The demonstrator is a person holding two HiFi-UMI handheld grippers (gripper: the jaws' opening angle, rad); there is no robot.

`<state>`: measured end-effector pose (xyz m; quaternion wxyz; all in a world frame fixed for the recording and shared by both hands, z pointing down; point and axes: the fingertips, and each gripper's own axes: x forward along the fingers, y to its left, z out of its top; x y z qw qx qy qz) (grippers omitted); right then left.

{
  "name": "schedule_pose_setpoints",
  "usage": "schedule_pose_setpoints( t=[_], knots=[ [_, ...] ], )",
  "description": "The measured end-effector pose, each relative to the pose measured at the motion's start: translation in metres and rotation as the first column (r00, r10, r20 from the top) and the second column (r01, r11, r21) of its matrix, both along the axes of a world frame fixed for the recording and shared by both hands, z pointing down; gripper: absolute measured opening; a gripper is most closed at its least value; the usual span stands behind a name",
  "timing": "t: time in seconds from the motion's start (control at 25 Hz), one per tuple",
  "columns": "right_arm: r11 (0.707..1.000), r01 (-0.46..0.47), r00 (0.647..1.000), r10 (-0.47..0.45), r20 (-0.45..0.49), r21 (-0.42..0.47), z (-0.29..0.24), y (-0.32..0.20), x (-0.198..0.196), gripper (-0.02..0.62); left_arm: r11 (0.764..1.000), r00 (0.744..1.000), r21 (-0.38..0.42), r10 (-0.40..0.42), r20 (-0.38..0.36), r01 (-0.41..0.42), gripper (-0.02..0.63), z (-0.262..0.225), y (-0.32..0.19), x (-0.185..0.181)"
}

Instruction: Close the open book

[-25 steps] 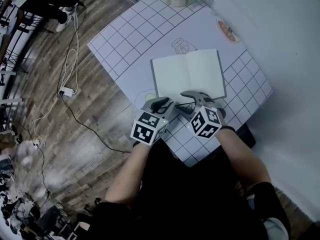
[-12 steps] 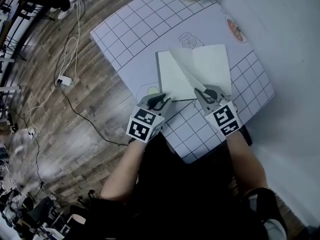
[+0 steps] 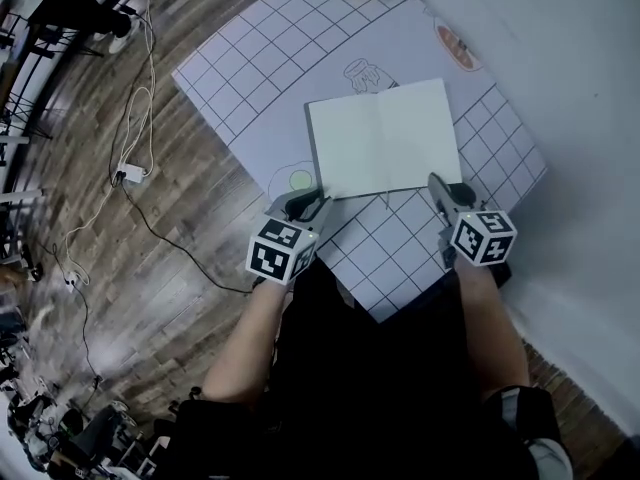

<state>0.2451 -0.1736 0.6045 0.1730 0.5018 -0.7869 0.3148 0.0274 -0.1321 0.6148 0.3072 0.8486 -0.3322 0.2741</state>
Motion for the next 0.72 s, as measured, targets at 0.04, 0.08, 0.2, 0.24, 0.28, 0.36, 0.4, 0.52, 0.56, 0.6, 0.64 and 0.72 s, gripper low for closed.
schedule_pose_setpoints(
  t=[0.04,0.08,0.2,0.24,0.28,0.36,0.4,0.52,0.56,0.6,0.64,0.72],
  knots=[
    [0.999,-0.045,0.999,0.045,-0.01,0.003,-0.002,0.0,0.012,0.138,1.0,1.0,0.001,0.002,0.0,-0.002,0.066,0.0,0.001,-0.001],
    [0.997,-0.071,0.996,0.072,-0.056,0.016,-0.004,0.001,0.023,0.143,1.0,1.0,0.001,0.003,-0.002,-0.003,0.067,0.0,0.002,-0.002],
    [0.989,0.017,0.935,0.035,-0.352,0.144,-0.028,-0.004,0.032,0.144,1.0,1.0,-0.003,0.008,-0.009,-0.008,0.067,0.003,0.007,-0.003],
    [0.976,0.078,0.897,0.021,-0.441,0.205,-0.044,-0.009,0.023,0.143,1.0,1.0,-0.004,0.009,-0.011,-0.009,0.067,0.004,0.008,-0.003],
    [0.956,0.139,0.867,0.009,-0.499,0.26,-0.059,-0.015,0.011,0.141,1.0,1.0,-0.006,0.01,-0.013,-0.01,0.067,0.004,0.009,-0.004],
    [0.913,0.272,0.838,-0.069,-0.541,0.304,-0.078,-0.02,-0.026,0.137,1.0,1.0,-0.012,0.012,-0.018,-0.013,0.067,0.005,0.014,-0.006],
    [0.892,0.351,0.824,-0.149,-0.547,0.286,-0.076,-0.018,-0.048,0.137,1.0,1.0,-0.015,0.013,-0.019,-0.013,0.067,0.005,0.017,-0.006],
    [0.803,0.578,0.728,-0.429,-0.534,0.143,-0.044,-0.003,-0.11,0.164,1.0,1.0,-0.017,0.009,-0.019,-0.01,0.067,0.004,0.019,-0.007],
    [0.773,0.628,0.696,-0.505,-0.511,0.092,-0.03,0.003,-0.125,0.197,1.0,1.0,-0.017,0.007,-0.02,-0.008,0.067,0.004,0.019,-0.008],
    [0.743,0.667,0.665,-0.565,-0.488,0.049,-0.018,0.01,-0.137,0.213,1.0,1.0,-0.019,0.005,-0.022,-0.006,0.067,0.004,0.019,-0.008],
    [0.714,0.7,0.631,-0.611,-0.477,0.011,-0.006,0.015,-0.147,0.224,1.0,1.0,-0.021,0.003,-0.023,-0.004,0.067,0.005,0.02,-0.008],
    [0.662,0.748,0.555,-0.67,-0.493,-0.058,0.016,0.022,-0.157,0.229,1.0,1.0,-0.027,0.002,-0.023,-0.002,0.067,0.009,0.021,-0.01]
  ],
)
